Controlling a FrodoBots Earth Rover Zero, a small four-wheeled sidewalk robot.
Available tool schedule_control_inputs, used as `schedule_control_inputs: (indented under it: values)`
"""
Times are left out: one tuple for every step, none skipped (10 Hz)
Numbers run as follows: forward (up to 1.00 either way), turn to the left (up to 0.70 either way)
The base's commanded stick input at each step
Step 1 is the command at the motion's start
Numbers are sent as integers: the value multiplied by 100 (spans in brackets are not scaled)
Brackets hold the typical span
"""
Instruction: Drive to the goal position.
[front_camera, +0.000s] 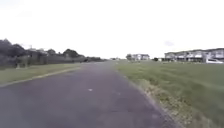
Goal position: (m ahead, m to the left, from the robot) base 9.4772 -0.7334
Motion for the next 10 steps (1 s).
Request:
schedule_control_inputs:
  values:
    - [70, 0]
    - [70, 0]
    - [70, 0]
    - [70, 0]
    - [70, 0]
    - [70, 0]
    - [70, 0]
    - [70, 0]
    - [70, 0]
    - [70, 0]
